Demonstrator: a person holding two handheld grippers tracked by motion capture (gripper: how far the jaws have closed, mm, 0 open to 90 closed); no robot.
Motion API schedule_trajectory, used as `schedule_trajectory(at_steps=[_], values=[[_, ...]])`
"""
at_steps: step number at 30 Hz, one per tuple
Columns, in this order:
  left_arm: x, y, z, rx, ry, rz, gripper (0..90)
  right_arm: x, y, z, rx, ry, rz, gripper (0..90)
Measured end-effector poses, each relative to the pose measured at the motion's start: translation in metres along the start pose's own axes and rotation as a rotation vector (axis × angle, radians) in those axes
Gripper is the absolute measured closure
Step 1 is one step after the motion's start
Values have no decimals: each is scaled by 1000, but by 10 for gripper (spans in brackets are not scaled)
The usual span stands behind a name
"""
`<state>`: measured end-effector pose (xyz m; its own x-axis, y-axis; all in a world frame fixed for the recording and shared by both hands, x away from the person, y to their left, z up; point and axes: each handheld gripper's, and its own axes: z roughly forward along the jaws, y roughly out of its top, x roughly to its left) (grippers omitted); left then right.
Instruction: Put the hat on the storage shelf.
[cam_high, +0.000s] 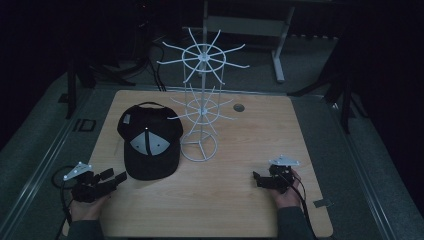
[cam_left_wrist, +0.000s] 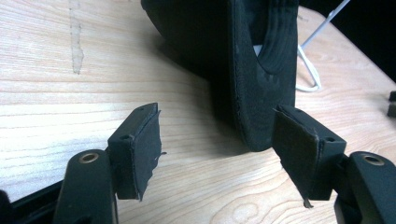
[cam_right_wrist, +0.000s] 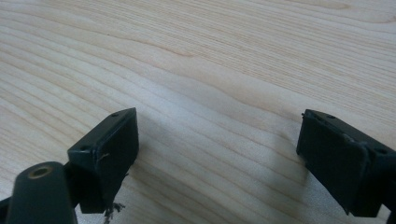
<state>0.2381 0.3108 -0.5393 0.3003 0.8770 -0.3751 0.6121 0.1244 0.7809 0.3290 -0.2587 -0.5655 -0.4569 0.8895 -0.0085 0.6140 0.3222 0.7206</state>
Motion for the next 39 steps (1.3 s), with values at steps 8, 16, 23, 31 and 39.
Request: schedule_trajectory(at_steps=[8,16,23,31,39], values=[[0,0,1,17,-13,0,392,0,0,0,0,0,-1,126],[-3,1,9,41,-57,-1,426,0,0,0,0,0,-1,126],[-6,2,19,67,-81,13,444,0,0,0,0,0,0,126],[-5,3,28,83,-99,15,442,0,0,0,0,0,-1,126],[-8,5,42,131,-114,34,481,0,0,0,-1,0,-1,126]])
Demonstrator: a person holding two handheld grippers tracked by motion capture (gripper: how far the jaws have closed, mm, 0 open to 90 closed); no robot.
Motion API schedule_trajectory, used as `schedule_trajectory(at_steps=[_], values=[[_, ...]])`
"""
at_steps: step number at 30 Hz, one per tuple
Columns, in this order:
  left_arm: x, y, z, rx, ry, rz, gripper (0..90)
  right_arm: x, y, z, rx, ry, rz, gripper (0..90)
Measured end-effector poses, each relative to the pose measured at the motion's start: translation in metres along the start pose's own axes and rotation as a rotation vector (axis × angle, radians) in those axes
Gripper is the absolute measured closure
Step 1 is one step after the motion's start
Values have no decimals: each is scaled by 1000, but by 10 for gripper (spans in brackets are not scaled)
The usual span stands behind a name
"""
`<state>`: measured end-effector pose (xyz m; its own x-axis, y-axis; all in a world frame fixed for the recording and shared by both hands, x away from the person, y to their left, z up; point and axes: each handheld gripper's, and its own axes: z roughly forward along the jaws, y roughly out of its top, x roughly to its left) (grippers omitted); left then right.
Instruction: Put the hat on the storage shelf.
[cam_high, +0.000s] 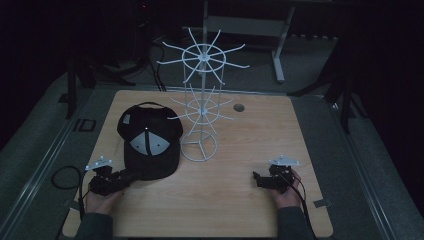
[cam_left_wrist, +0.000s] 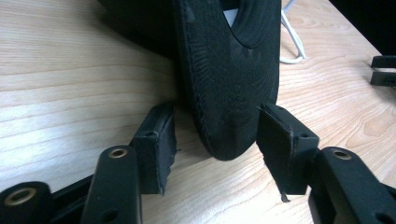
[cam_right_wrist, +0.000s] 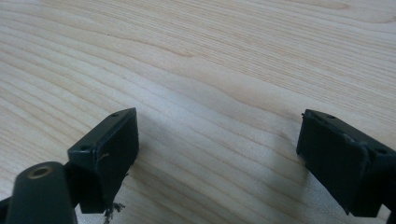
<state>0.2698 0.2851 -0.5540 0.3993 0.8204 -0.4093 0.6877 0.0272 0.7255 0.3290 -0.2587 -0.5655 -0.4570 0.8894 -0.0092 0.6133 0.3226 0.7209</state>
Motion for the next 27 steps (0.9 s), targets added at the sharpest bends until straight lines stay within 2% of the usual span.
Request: schedule_trajectory(at_steps=[13,17,22,27], values=[[-3,3,22,50,-55,2,582,0,0,0,0,0,-1,126],[-3,3,26,51,-73,-11,591,0,0,0,0,0,-2,126],[-1,3,29,54,-107,-24,686,0,0,0,0,-1,-1,126],[0,4,31,50,-149,-46,734,0,0,0,0,0,-2,126]])
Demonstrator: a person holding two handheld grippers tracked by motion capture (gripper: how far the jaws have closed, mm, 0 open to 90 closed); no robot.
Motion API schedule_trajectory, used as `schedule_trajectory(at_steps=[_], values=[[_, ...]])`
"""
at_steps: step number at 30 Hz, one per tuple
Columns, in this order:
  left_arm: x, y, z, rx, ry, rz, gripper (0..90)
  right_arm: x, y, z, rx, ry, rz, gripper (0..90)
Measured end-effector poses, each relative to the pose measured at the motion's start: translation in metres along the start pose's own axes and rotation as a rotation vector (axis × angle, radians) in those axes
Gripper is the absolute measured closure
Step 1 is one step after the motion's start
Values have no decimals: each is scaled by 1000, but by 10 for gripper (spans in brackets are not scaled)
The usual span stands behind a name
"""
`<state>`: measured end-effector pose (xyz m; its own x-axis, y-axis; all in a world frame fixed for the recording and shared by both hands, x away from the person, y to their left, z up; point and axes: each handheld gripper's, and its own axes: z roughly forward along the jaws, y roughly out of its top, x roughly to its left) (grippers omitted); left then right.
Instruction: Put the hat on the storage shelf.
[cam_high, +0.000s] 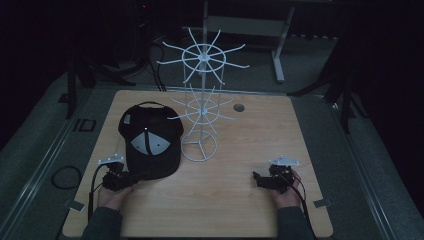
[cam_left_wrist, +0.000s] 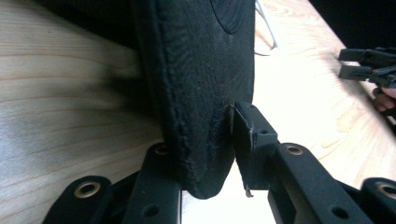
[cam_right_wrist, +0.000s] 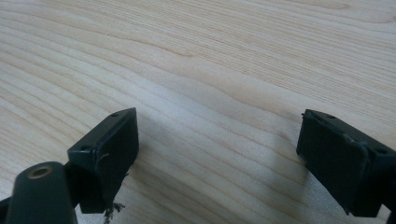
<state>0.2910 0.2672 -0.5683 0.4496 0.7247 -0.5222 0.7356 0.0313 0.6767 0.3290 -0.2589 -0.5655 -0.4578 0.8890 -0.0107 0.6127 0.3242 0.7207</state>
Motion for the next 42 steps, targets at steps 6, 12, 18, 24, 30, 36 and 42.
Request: schedule_trajectory(at_steps=[6,12,18,24,30,36,42], values=[[0,0,0,-22,-63,-19,804,0,0,0,1,0,0,126],[-2,0,-1,-49,-65,-47,839,0,0,0,0,0,0,126],[-8,2,-8,-81,-28,-31,862,0,0,0,2,1,2,126],[-8,2,-13,-110,-21,-45,863,0,0,0,2,0,2,126],[-11,4,-27,-177,10,-30,864,0,0,0,2,1,2,126],[-14,6,-35,-204,51,-15,863,0,0,0,2,1,3,126],[-16,8,-44,-230,84,1,863,0,0,0,2,1,2,126]])
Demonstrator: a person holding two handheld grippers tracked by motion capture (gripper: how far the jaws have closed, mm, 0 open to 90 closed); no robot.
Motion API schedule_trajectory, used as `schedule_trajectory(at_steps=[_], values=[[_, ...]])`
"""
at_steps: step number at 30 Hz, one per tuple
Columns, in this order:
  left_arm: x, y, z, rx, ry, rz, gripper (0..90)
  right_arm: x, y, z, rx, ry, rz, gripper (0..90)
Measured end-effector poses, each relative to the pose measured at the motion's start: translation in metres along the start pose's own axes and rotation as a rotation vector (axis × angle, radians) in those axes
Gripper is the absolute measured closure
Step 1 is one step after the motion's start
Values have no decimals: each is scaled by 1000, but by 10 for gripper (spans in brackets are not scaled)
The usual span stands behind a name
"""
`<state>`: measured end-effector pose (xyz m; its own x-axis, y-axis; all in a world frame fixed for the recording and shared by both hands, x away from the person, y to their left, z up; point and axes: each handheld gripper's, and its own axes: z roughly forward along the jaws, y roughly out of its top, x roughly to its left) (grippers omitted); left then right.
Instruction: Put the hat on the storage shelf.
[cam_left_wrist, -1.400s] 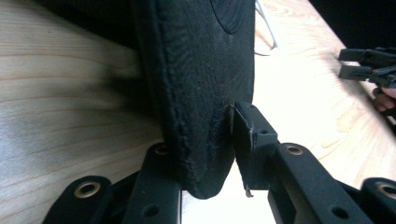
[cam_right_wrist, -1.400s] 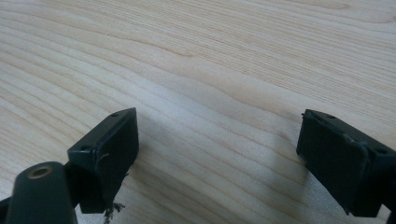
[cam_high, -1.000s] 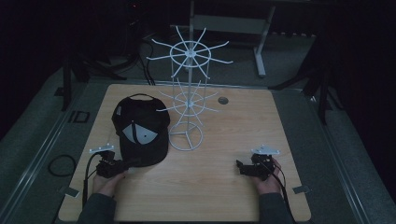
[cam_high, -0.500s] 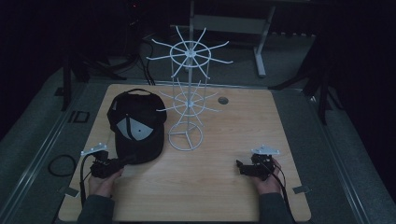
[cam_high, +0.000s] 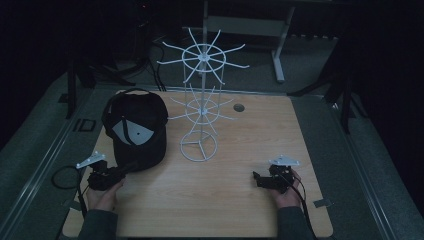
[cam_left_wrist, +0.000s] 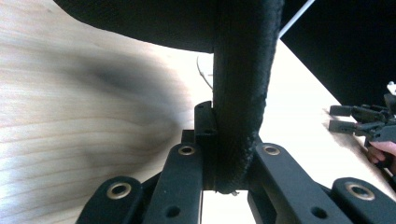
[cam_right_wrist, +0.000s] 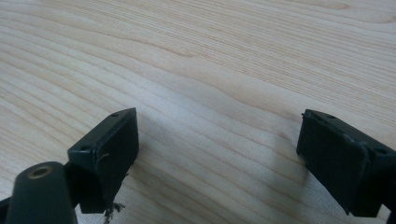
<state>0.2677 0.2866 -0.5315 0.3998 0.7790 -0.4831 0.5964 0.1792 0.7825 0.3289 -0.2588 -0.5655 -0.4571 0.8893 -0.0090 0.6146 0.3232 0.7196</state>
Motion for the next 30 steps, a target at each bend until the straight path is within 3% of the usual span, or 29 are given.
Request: schedule_trajectory(at_steps=[14,30], values=[[0,12,-18,-47,63,21,863,0,0,0,0,0,1,126],[-5,27,-26,-73,93,48,863,0,0,0,0,0,1,126]])
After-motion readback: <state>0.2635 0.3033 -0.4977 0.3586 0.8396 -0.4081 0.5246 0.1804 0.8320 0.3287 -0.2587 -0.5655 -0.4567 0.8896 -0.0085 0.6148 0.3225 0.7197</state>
